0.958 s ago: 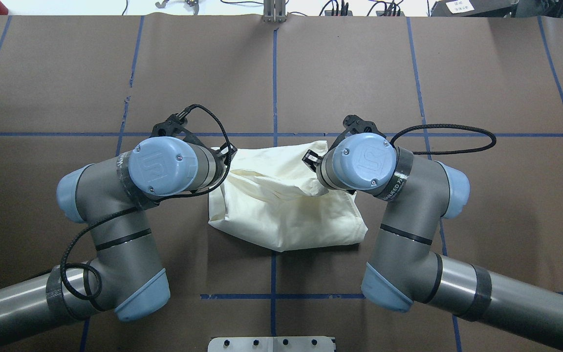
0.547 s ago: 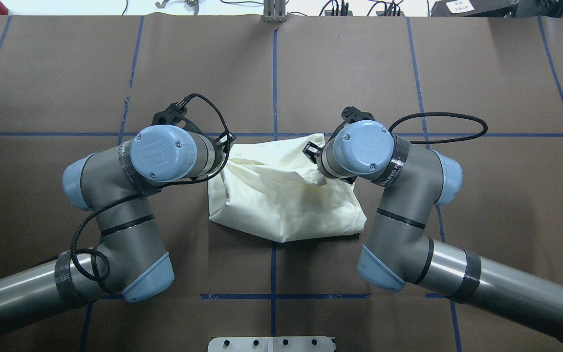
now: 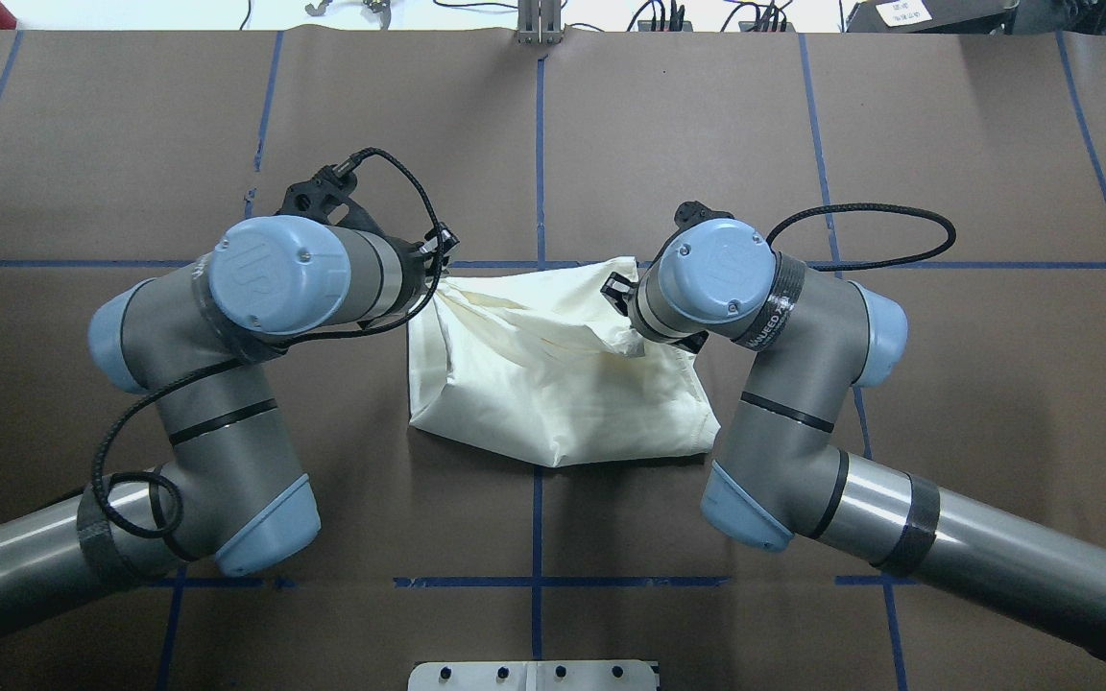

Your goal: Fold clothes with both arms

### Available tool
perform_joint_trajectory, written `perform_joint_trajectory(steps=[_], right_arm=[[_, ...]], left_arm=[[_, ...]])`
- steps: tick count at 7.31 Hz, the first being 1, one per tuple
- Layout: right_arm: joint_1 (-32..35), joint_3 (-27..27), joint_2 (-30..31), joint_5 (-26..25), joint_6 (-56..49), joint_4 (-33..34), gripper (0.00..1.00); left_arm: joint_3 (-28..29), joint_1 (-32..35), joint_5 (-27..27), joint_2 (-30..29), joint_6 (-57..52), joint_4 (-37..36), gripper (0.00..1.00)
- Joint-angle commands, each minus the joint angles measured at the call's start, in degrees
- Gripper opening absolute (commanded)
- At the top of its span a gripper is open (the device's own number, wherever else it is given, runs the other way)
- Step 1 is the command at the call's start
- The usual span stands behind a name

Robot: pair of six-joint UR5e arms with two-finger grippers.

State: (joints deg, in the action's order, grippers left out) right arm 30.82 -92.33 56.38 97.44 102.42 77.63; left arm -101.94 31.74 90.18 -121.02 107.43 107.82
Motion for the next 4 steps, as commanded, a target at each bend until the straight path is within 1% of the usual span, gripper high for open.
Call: perform_joint_trajectory(steps=[1, 2, 3, 4], right_arm=[[0.0, 0.2, -0.1, 0.1, 0.0, 0.0, 0.0], [0.0, 0.2, 0.0, 0.1, 0.0, 0.0, 0.0], [0.0, 0.2, -0.1, 0.1, 0.0, -0.1, 0.0], [0.0, 0.2, -0.4, 0.1, 0.1, -0.1, 0.0]], left_arm=[[-4.9, 0.3, 2.1, 4.9, -2.5, 0.4, 0.03], [-3.5, -0.7, 2.7, 5.9, -3.3, 1.3, 0.0], [-1.4, -2.1, 2.5, 5.9, -3.5, 4.6, 0.0], [2.6, -2.6, 2.5, 5.6, -3.5, 8.6, 0.0]])
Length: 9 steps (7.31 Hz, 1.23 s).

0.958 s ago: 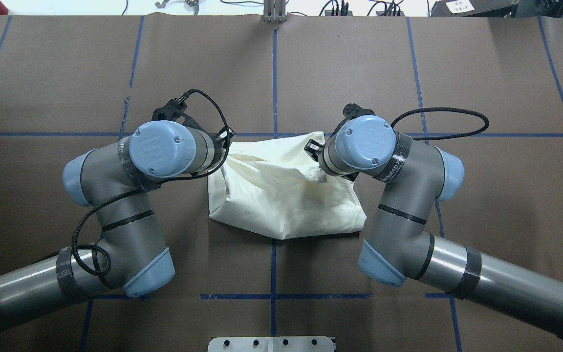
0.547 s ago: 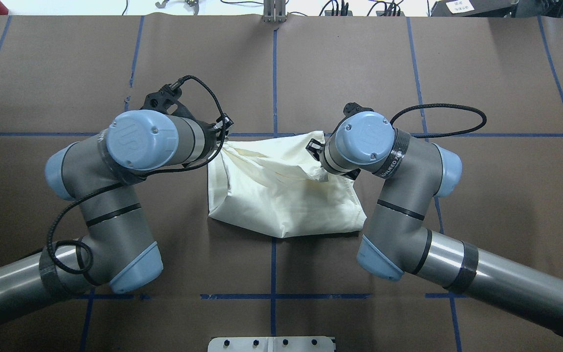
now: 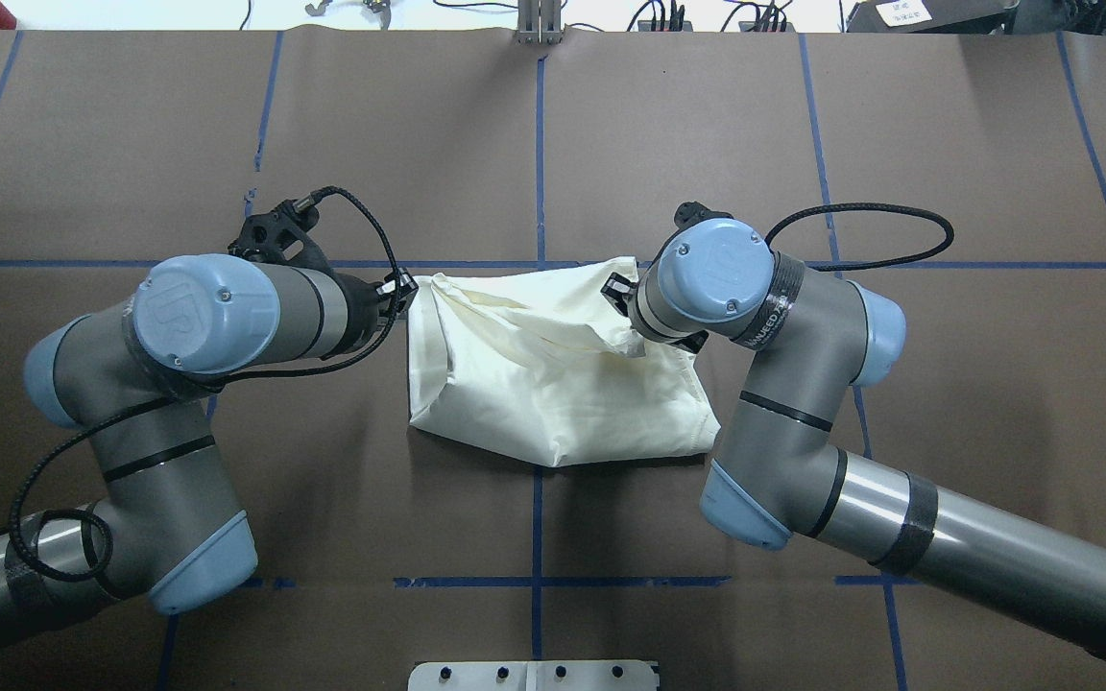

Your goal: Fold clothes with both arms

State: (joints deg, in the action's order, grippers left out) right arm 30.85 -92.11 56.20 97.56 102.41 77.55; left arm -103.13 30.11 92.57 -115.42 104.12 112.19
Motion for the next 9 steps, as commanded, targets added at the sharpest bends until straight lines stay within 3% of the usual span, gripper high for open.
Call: perform_joint_trajectory(steps=[1, 4, 5, 6, 9], right_arm=[[0.0, 0.0, -0.3, 0.0, 0.2, 0.0, 0.0], [0.0, 0.0, -0.3, 0.0, 0.2, 0.0, 0.0], [0.0, -0.1, -0.3, 0.0, 0.3, 0.0, 0.0], [0.0, -0.1, -0.3, 0.0, 0.4, 0.0, 0.0], [0.0, -0.2, -0.4, 0.0, 0.5, 0.0, 0.0]], left_arm=[[4.9, -1.2, 0.3, -0.5, -0.1, 7.9, 0.0], [4.7, -7.8, 0.6, 0.4, -0.3, 10.2, 0.0], [3.7, -8.4, 3.2, 0.3, -0.4, 10.2, 0.0], [3.0, -9.3, 9.4, 0.7, -0.6, 10.1, 0.0], [0.8, -10.8, 12.2, 3.7, -8.4, 9.3, 0.0]])
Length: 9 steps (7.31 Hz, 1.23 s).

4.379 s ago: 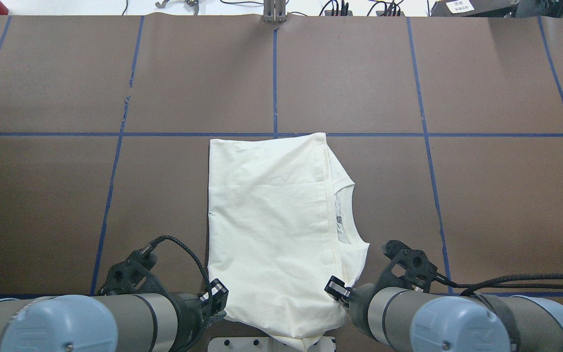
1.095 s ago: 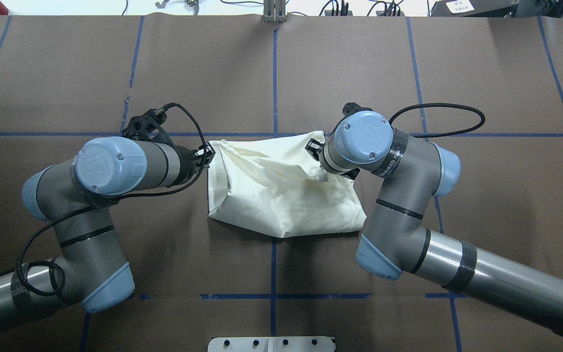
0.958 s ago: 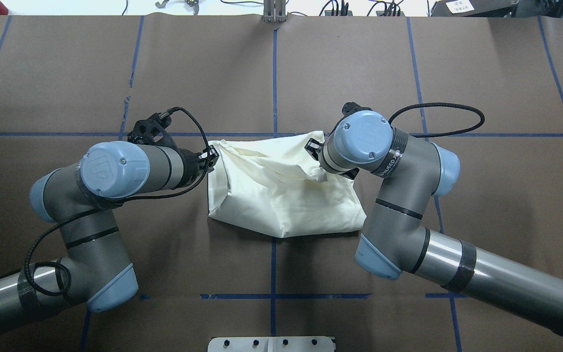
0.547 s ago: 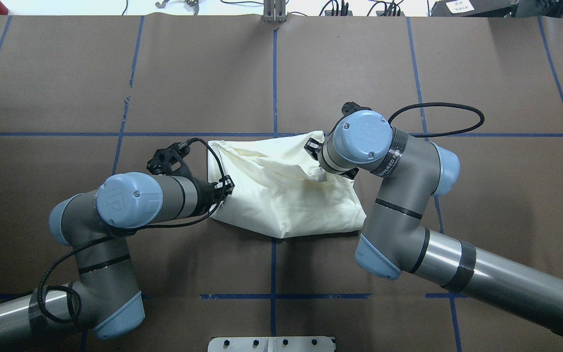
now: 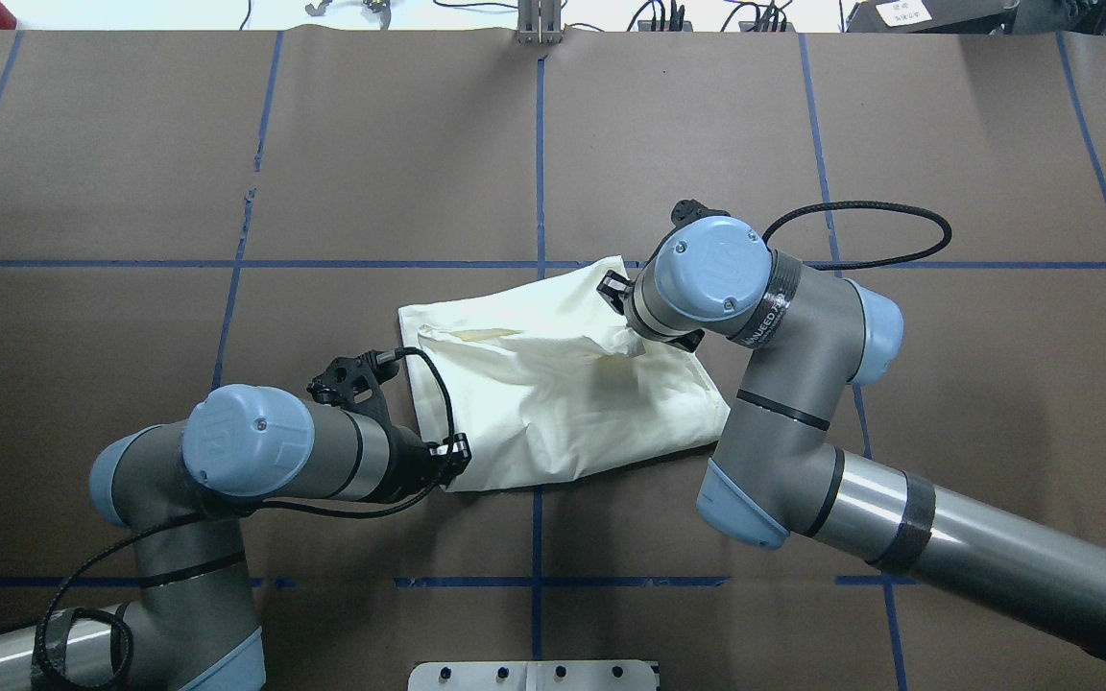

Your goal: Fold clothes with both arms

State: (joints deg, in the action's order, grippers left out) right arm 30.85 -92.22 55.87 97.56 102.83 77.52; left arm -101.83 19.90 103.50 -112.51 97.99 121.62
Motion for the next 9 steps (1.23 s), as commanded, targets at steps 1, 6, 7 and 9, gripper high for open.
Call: perform_joint_trajectory(steps=[1, 6, 7, 9], right_arm=[[0.0, -0.2, -0.1, 0.0, 0.2, 0.0, 0.0], [0.8, 0.3, -0.4, 0.0, -0.2, 0.1, 0.0], [0.8, 0.3, -0.5, 0.0, -0.1, 0.1, 0.0], [0.8, 0.4, -0.5, 0.0, -0.1, 0.1, 0.0]], left_arm=[[-0.6, -1.0, 3.9, 0.7, -2.8, -0.2, 0.0], [-9.5, 4.9, 1.7, 3.2, -2.9, -9.6, 0.05], [-8.6, 5.6, -0.5, 3.0, -2.7, -9.5, 0.14], [-4.8, 7.3, -1.1, -0.2, -2.1, -9.2, 0.25]])
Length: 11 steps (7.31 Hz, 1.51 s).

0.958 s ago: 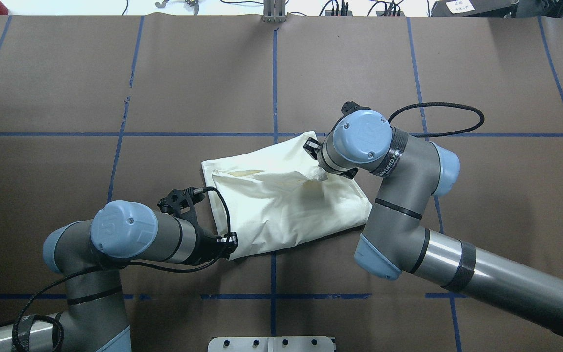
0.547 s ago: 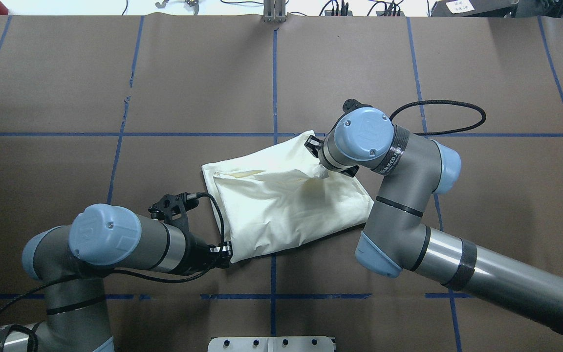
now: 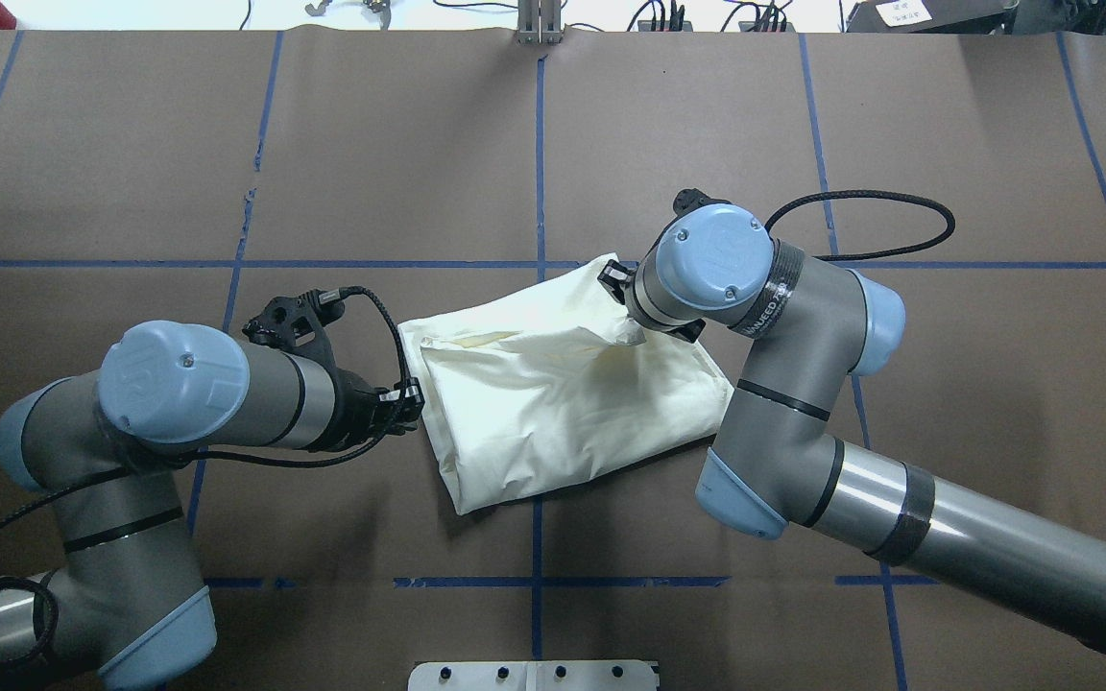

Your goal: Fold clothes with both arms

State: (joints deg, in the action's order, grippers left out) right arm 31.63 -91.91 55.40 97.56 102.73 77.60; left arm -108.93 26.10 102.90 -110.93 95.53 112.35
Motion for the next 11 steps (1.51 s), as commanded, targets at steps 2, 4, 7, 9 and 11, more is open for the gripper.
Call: perform_joint_trajectory(steps=[2, 4, 7, 9, 11], right_arm=[[0.0, 0.1, 0.0, 0.0, 0.0, 0.0, 0.0], [0.0, 0.1, 0.0, 0.0, 0.0, 0.0, 0.0], [0.0, 0.1, 0.0, 0.0, 0.0, 0.0, 0.0], [0.0, 0.1, 0.0, 0.0, 0.1, 0.0, 0.0], [0.0, 0.1, 0.0, 0.0, 0.1, 0.0, 0.0]], left_arm=[[6.0, 1.5, -0.5, -3.1, 2.5, 4.4, 0.29], [9.3, 1.4, -0.5, -3.8, 2.9, 7.7, 0.29], [12.1, 1.5, -0.5, -4.7, 4.0, 10.7, 0.32], [13.0, 1.6, -0.5, -4.7, 4.3, 12.5, 0.18], [12.4, 1.9, -0.5, -4.7, 4.2, 12.5, 0.0]])
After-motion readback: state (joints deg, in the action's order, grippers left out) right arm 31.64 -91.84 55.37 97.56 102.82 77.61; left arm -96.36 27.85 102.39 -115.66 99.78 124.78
